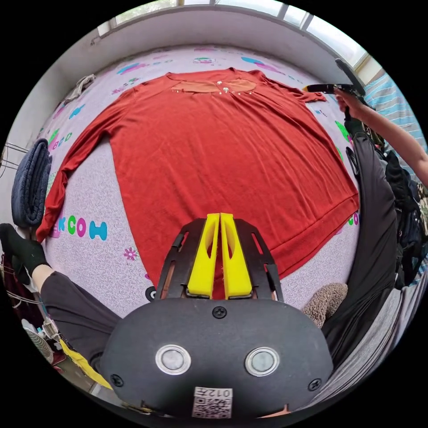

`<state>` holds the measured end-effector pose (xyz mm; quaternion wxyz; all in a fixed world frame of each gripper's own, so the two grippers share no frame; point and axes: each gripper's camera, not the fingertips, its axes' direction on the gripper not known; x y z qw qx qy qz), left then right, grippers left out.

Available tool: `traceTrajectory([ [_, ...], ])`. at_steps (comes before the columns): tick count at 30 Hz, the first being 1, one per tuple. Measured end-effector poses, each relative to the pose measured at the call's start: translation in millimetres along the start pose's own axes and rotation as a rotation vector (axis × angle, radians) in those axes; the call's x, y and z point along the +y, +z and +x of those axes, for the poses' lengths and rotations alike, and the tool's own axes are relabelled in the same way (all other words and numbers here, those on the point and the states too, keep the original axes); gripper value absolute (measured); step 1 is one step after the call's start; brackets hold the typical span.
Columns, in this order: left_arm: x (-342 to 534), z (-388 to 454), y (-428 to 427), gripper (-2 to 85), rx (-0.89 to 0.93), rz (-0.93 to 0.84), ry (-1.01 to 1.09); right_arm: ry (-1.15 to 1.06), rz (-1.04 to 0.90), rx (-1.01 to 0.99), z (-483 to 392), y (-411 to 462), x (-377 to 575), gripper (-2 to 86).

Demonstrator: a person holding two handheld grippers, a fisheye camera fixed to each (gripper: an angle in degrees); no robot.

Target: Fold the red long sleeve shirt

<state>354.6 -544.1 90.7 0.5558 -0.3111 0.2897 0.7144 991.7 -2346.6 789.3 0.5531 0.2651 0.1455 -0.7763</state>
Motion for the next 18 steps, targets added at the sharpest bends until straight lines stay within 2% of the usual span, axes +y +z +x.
traceTrajectory([
  [7,-3.9,-13.2,4.8,0.9,-0.003,0.01,-0.01,-0.213,-0.109,0.094,-2.8,37.5,-61.3,7.8],
  [12,-6.0,-28.6,8.6,0.9,0.021,0.02,-0.04,-0.239,-0.158,0.123,6.9,51.8,-78.6,1.7],
  [15,-9.0,-33.9,10.3,0.9,0.018,0.017,-0.04,-0.13,-0.085,0.192,35.7,39.9,-89.7,-0.4],
  [18,-10.6,-38.2,11.9,0.9,0.011,0.017,-0.036,0.119,-0.077,0.189,96.1,35.2,-101.2,-0.3],
])
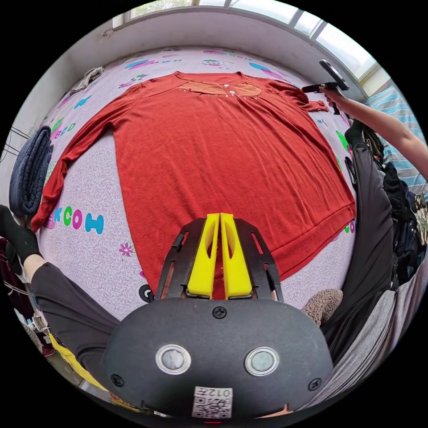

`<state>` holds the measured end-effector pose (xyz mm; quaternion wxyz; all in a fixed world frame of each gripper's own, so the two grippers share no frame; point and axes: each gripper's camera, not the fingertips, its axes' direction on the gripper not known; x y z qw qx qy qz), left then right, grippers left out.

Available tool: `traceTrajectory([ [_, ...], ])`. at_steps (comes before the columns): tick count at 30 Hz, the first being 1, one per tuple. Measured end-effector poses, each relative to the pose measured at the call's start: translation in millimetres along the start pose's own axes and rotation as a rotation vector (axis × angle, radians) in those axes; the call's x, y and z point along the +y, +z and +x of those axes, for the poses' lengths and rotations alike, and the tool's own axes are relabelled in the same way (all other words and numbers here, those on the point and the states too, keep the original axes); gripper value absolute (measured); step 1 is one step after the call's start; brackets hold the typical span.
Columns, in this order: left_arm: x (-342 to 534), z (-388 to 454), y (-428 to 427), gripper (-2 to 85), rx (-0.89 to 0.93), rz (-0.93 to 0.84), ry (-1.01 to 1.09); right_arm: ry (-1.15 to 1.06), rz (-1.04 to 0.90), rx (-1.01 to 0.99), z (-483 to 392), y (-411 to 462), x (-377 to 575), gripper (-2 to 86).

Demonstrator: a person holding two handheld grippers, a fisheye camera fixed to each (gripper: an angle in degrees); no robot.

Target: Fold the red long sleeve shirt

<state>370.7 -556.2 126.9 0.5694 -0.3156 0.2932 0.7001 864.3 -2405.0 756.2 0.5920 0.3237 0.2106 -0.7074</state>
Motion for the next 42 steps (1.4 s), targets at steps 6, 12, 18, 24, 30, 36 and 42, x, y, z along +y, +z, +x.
traceTrajectory([
  [6,-0.6,-14.1,3.3,0.9,0.017,0.008,-0.017,0.276,0.022,-0.25,67.5,5.6,-3.6,6.3],
  [12,-1.2,-24.9,6.0,0.8,0.022,0.01,-0.015,0.046,0.194,-0.219,-3.8,-27.7,-24.1,1.9],
  [18,2.5,-36.0,8.7,0.8,0.035,0.026,-0.032,-0.005,0.064,-0.299,-65.3,14.3,-65.8,0.3],
  [24,6.5,-48.4,11.4,0.8,0.064,0.042,-0.042,0.123,0.029,-0.282,-53.6,35.3,-85.3,-0.7],
  [30,11.2,-56.5,14.0,0.8,0.084,0.065,-0.045,0.178,0.126,-0.39,-67.3,-14.4,-52.8,-0.5],
  [36,16.0,-53.0,15.1,0.8,0.062,0.097,-0.042,-0.203,0.075,-0.596,-195.3,-90.2,72.1,-0.8],
  [42,16.4,-40.8,1.6,0.7,0.022,0.084,-0.013,-0.507,-0.082,-0.534,-332.6,-113.2,210.4,-0.9],
])
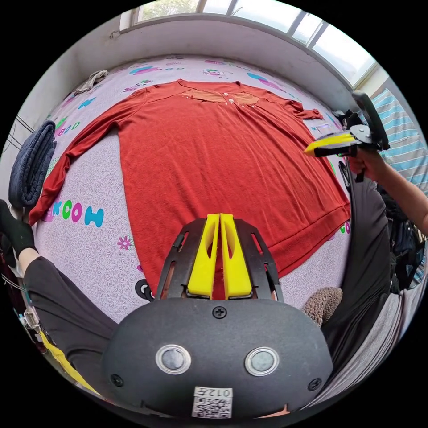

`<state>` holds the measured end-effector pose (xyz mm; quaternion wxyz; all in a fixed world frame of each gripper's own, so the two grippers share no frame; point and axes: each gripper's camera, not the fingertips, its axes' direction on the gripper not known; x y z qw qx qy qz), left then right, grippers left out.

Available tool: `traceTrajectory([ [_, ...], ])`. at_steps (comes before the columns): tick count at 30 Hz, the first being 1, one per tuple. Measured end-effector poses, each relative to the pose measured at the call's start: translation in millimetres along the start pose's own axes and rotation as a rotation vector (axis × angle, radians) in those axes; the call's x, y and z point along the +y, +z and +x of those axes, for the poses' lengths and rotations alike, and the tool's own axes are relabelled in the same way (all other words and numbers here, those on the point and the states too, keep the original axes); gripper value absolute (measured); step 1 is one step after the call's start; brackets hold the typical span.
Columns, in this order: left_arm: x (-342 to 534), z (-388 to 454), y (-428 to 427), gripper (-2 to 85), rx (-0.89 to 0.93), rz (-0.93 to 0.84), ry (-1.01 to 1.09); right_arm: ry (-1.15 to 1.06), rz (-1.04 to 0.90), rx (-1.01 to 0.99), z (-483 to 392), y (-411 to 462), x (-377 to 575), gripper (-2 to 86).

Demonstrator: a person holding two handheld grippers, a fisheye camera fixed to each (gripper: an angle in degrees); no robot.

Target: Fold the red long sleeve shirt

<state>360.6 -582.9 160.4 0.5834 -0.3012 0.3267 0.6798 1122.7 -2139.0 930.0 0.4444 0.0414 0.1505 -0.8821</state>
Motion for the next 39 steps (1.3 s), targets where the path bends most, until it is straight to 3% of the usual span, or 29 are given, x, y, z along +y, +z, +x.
traceTrajectory([
  [7,15.0,-16.7,-2.1,0.8,0.029,-0.031,-0.124,-0.029,-0.105,0.093,-71.5,54.1,13.6,-0.9],
  [13,12.3,-41.5,2.0,1.2,0.202,-0.027,-0.22,-0.05,-0.191,0.106,-90.2,71.6,-4.0,-0.9],
  [17,-3.3,-111.3,-36.9,2.4,0.228,0.185,-0.345,-0.083,-0.282,0.123,-105.9,81.6,-30.9,-0.9],
  [21,-13.9,-215.9,-86.9,5.7,0.066,0.386,-0.565,-0.144,-0.195,0.141,-140.7,67.9,-77.4,-1.0],
  [24,-8.7,-270.4,-101.9,7.8,-0.011,0.481,-0.692,-0.176,-0.065,0.087,-175.9,56.9,-146.0,-0.9],
  [31,28.4,-313.6,-86.7,11.1,0.103,0.556,-0.88,-0.214,0.136,-0.12,-278.7,86.6,-380.5,-0.1],
  [35,30.7,-310.6,-90.3,12.5,0.113,0.53,-0.863,-0.218,0.101,-0.19,-343.8,145.6,-500.2,1.9],
  [39,41.9,-316.7,-88.5,13.2,0.169,0.538,-0.907,-0.285,-0.01,-0.154,-395.4,201.1,-560.0,5.3],
])
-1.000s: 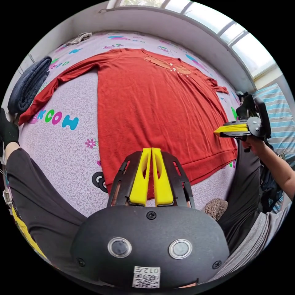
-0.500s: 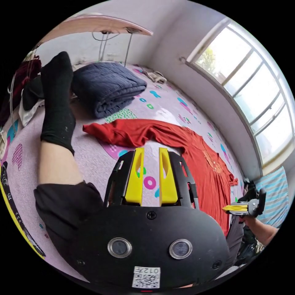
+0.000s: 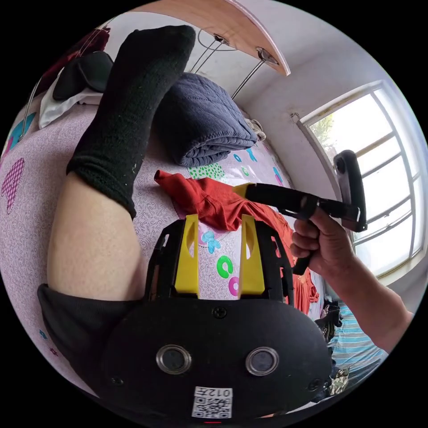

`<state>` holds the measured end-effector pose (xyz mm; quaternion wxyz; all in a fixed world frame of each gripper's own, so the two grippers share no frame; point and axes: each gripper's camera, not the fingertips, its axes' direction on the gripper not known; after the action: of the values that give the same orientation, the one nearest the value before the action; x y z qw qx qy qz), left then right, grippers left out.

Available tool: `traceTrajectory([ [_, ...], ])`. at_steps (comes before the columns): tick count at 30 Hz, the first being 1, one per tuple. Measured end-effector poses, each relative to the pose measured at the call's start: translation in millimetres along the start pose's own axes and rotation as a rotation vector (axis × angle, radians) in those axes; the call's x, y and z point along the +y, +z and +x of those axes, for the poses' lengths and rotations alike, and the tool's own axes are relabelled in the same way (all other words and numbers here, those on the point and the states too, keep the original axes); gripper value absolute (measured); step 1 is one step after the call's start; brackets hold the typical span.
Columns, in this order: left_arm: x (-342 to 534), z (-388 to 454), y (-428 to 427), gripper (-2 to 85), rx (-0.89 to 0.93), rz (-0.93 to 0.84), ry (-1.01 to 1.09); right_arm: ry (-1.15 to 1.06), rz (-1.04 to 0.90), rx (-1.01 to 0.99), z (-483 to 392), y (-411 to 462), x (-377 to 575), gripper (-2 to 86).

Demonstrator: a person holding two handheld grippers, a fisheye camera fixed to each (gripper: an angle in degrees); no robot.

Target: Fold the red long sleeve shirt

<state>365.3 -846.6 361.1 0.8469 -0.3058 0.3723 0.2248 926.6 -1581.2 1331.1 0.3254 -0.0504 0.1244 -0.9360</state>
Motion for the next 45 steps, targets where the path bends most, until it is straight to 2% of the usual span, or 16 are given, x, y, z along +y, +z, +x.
traceTrajectory([
  [2,1.6,-4.9,-4.6,13.3,0.016,0.008,-0.021,-0.066,-0.029,0.074,-18.6,28.1,-22.8,6.1],
  [6,9.2,-15.8,-11.9,13.5,0.032,0.005,-0.069,-0.111,-0.115,0.095,-28.1,69.4,-39.9,6.7],
  [8,14.6,-19.1,-15.9,13.6,0.034,0.004,-0.076,-0.12,-0.169,0.073,-29.0,90.6,-38.2,2.7],
  [12,30.8,-25.5,-29.7,13.6,0.034,0.019,-0.069,-0.121,-0.065,0.089,-33.0,71.3,-20.3,-0.4],
  [20,76.9,-31.6,-66.0,13.8,0.107,0.083,0.042,0.12,0.125,-0.048,50.6,-60.9,22.7,-0.7],
  [28,127.5,-9.8,-61.5,14.4,0.136,-0.03,0.225,0.311,0.336,-0.15,162.4,-179.9,108.2,-0.2],
  [32,163.4,42.5,-49.4,15.2,0.047,-0.047,0.331,0.351,0.395,-0.214,204.9,-206.5,154.7,-0.1],
  [40,182.7,109.6,-3.0,15.1,-0.171,-0.074,0.378,0.407,0.472,-0.314,268.4,-256.3,219.6,-0.1],
  [45,184.7,123.0,15.3,10.6,-0.276,-0.172,0.491,0.457,0.539,-0.308,320.9,-305.2,268.2,-0.2],
])
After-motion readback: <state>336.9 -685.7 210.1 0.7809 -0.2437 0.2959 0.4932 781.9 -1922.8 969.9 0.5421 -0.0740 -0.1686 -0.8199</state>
